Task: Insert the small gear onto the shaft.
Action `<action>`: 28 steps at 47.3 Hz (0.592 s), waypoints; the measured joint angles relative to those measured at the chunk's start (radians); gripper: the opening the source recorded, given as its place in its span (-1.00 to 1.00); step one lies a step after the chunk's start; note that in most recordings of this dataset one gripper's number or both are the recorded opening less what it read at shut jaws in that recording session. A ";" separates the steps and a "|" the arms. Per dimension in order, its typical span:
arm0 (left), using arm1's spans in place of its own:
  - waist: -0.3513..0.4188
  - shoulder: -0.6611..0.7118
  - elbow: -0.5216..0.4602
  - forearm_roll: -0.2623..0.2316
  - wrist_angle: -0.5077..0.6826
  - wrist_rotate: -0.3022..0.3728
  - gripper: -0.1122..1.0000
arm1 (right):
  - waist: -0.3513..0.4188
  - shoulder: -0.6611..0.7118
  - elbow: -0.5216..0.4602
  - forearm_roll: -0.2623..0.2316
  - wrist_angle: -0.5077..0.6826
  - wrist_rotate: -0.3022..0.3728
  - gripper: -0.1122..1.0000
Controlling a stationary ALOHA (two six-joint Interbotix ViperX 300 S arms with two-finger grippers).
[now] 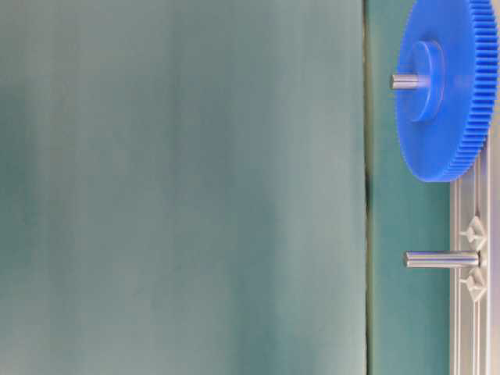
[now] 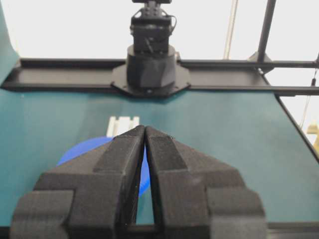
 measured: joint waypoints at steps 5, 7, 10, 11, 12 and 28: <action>0.000 0.021 0.000 0.008 0.052 -0.002 -0.73 | 0.003 0.000 0.026 0.018 0.002 0.003 -0.50; -0.002 0.037 -0.003 0.011 0.072 0.000 -0.80 | 0.003 -0.005 0.038 0.032 0.005 0.011 -0.61; -0.003 0.048 -0.011 0.011 0.089 0.000 -0.83 | 0.003 -0.023 0.054 0.043 0.017 0.034 -0.70; -0.003 0.048 -0.015 0.012 0.094 0.000 -0.83 | 0.002 -0.028 0.057 0.044 0.023 0.040 -0.72; -0.003 0.048 -0.018 0.012 0.097 0.000 -0.83 | 0.003 -0.032 0.058 0.044 0.028 0.048 -0.74; -0.014 0.072 -0.051 0.012 0.193 -0.006 -0.83 | 0.002 -0.044 0.046 0.046 0.195 0.069 -0.77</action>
